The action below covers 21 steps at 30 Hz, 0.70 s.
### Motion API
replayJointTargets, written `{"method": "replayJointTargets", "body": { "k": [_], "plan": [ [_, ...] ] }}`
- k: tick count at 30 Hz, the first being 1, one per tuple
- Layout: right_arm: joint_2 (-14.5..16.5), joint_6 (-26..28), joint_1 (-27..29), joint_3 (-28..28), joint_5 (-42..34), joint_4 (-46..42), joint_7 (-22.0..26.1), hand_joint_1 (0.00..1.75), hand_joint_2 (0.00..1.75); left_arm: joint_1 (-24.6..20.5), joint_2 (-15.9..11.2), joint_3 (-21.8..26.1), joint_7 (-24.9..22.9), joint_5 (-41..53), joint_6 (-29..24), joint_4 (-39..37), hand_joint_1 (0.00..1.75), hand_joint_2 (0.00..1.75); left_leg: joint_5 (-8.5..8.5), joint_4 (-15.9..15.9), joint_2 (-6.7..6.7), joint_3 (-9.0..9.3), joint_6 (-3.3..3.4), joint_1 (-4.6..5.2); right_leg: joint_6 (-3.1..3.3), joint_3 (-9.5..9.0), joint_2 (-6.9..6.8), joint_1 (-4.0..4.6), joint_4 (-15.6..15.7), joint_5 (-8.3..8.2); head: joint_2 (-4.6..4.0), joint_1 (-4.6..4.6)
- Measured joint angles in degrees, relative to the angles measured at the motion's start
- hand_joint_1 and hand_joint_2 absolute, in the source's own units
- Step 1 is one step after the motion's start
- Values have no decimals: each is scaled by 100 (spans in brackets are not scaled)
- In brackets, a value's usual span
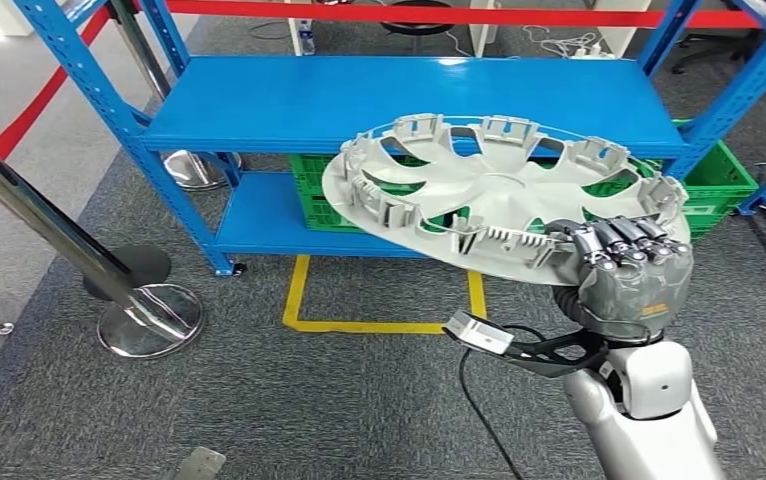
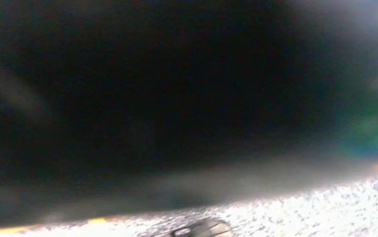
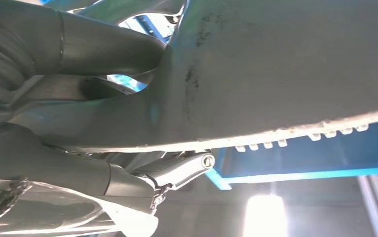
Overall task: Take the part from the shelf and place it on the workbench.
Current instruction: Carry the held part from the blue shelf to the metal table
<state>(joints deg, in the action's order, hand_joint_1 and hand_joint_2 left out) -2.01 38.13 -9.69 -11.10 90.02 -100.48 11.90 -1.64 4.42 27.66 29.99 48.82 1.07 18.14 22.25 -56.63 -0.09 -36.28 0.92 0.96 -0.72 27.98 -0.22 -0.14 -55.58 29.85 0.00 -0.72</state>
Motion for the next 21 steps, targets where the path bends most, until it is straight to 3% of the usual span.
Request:
{"method": "replayJointTargets", "body": {
  "k": [2,5,6,7,8,10,12,13,15,16,17,18,20,21],
  "plan": [
    [1,-1,-15,-2,0,11,-23,175,175,5,-19,-3,0,18,5,-2,0,0,251,-181,-9,-92,-81,-11,84,87,-24,-28,36,-107,0,-22],
    [2,-2,-27,-7,1,24,-43,175,175,2,-29,-7,0,36,11,-4,0,0,1047,-1200,-10,-337,-203,-84,147,317,-46,-39,-2,-274,0,-43],
    [2,-2,-28,-8,1,28,-48,175,175,1,-32,-8,0,38,11,-4,0,0,1155,-1514,-9,-372,-235,-109,140,413,-50,-40,-34,-325,0,-42],
    [2,-2,-28,-8,1,32,-52,175,175,-1,-36,-9,0,38,12,-4,0,0,1118,-1661,-9,-335,-259,-131,127,510,-52,-43,-71,-371,0,-44],
    [1,-1,-28,-9,1,34,-59,175,175,-3,-44,-10,0,38,13,-4,0,0,977,-1612,-8,-211,-277,-152,110,611,-53,-48,-116,-413,0,-44],
    [0,-1,-28,-9,1,34,-73,175,175,-19,-59,-13,0,42,14,-4,0,0,733,-1016,-9,278,-286,-184,59,795,-51,-54,-207,-492,0,-46],
    [0,-1,-35,-9,1,33,-89,175,175,-41,-70,-18,0,50,18,-4,0,0,786,-284,-18,753,-233,-173,-13,898,-57,-49,-260,-579,0,-39],
    [0,-1,-40,-11,0,33,-97,175,175,-51,-72,-22,1,54,22,-5,0,0,848,-86,-23,856,-194,-154,-47,920,-63,-51,-257,-635,0,-40],
    [0,-1,-48,-15,1,34,-117,175,175,-54,-77,-33,1,57,31,-9,0,0,776,-10,-18,831,-96,-135,-114,944,-70,-68,-217,-738,0,-41],
    [0,-1,-50,-18,1,35,-127,175,175,-56,-79,-41,1,58,33,-11,0,0,710,9,-8,787,-44,-136,-142,977,-62,-77,-234,-687,0,-39],
    [0,-1,-50,-20,2,37,-135,175,175,-57,-81,-48,0,60,35,-13,0,0,633,26,5,724,9,-142,-167,1037,-47,-83,-333,-524,0,-27],
    [0,-2,-50,-22,1,40,-139,175,175,-58,-85,-53,1,62,38,-15,0,0,551,39,17,647,53,-148,-185,1116,-32,-89,-549,-260,0,-17],
    [0,-2,-49,-28,1,46,-146,175,175,-60,-93,-62,2,68,43,-15,0,0,399,28,24,455,95,-131,-212,1286,-7,-92,-1269,320,0,-1],
    [0,-2,-47,-32,1,51,-150,175,175,-60,-96,-69,2,71,48,-15,0,0,321,23,24,352,99,-121,-221,1321,-3,-92,-1625,460,0,-2]
  ]
}}
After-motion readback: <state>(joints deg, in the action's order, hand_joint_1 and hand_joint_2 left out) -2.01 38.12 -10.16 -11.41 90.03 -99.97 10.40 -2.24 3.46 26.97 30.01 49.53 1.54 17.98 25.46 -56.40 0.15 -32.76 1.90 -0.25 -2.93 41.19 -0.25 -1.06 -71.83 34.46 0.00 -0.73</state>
